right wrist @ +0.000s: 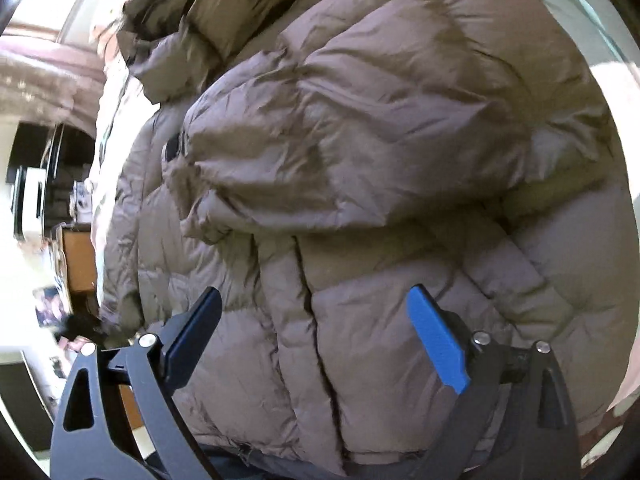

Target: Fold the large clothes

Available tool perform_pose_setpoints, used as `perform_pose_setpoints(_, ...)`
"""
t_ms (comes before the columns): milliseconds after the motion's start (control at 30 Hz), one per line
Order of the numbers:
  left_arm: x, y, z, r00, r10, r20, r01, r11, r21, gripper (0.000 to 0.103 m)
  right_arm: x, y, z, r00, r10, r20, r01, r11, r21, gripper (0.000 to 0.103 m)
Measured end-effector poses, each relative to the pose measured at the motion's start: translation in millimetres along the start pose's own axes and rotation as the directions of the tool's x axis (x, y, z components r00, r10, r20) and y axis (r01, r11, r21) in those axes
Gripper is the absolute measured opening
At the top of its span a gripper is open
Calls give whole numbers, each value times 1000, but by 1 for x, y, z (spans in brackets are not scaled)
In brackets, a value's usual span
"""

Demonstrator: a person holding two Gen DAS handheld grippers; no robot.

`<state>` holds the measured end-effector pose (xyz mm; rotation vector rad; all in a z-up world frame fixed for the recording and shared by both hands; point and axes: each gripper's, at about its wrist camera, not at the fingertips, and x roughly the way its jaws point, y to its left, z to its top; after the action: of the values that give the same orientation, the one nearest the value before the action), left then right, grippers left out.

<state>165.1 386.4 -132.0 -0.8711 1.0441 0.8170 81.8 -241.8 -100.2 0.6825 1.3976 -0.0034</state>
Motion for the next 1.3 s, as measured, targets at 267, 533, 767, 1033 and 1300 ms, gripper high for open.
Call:
perform_pose_setpoints(267,-144,-142,-213,904,-426,38,229,557,798,8,-13,-25,15,999,14,47,-20,992,123,94)
perform_pose_setpoints(533,-142,-153,-319,905,-297,-303,386,277,880,35,-44,-71,18,979,51,197,-116,935,334,94)
perform_pose_setpoints(767,-99,-161,-234,960,-202,-193,276,568,776,52,-37,-58,26,977,104,189,-152,952,264,94)
perform_pose_setpoints(1033,-9,-131,-215,956,173,-239,64,668,741,53,31,-22,13,990,130,-58,-117,975,187,88)
perform_pose_setpoints(1300,-2,-118,-206,950,197,-241,18,739,673,57,-14,55,33,973,23,230,7,992,-129,9)
